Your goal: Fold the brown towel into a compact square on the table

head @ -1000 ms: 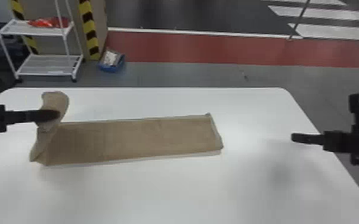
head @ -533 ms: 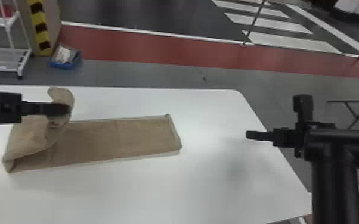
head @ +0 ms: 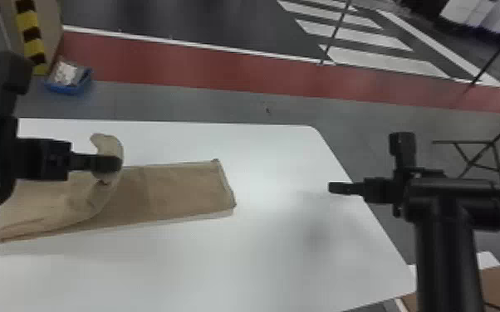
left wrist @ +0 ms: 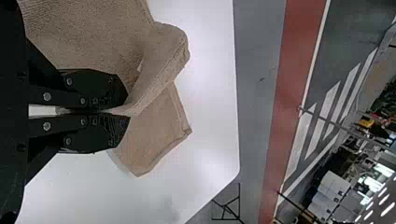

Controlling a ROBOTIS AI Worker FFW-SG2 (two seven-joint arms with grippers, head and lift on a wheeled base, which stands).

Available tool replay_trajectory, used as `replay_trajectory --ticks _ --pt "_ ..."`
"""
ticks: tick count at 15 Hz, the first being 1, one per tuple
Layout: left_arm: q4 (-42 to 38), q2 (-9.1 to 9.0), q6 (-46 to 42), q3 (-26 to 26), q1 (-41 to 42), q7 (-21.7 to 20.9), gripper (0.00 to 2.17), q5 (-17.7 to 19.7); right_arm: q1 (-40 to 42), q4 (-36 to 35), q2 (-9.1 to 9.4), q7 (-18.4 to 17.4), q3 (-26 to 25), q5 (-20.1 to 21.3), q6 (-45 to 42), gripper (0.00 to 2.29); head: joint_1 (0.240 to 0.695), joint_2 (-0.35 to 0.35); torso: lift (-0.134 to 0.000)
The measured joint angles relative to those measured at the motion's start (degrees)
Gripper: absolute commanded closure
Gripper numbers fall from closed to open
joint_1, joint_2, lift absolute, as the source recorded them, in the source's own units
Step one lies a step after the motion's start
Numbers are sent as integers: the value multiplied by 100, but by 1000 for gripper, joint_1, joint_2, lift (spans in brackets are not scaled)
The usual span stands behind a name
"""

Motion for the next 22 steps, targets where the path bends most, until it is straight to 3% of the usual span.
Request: replay_trajectory --ticks 3,8,12,14,15,17,18,20,22 --pt "36 -2 -351 -262 198 321 63 55 -82 60 1 1 34 -8 -9 80 695 -350 -123" --pt "-21 -2 -413 -298 320 327 70 184 -170 -165 139 16 159 -140 213 87 695 -350 -123" --pt "-161 -2 -413 -160 445 261 70 255 -143 -759 470 -2 369 -482 850 80 695 -346 -123" --pt "-209 0 -423 162 551 212 73 360 -21 -1314 666 6 598 -753 1316 90 695 -303 -123" --pt "-241 59 -445 346 621 203 73 428 42 -1617 784 7 764 -864 1574 90 695 -240 -123" --pt "-305 378 -543 701 801 124 73 576 140 -2095 1045 7 1120 -1005 1974 93 695 -160 -123" --pt "-347 624 -626 909 935 76 73 657 201 -2296 1213 7 1352 -1043 2104 93 695 -72 -123" --pt "-398 1045 -756 1280 1194 33 73 835 287 -2483 1534 1 1797 -1039 2173 93 695 27 -123" --pt "-433 1382 -939 1632 1465 -19 73 1017 317 -2516 1659 -39 2271 -936 2180 97 695 105 -123"
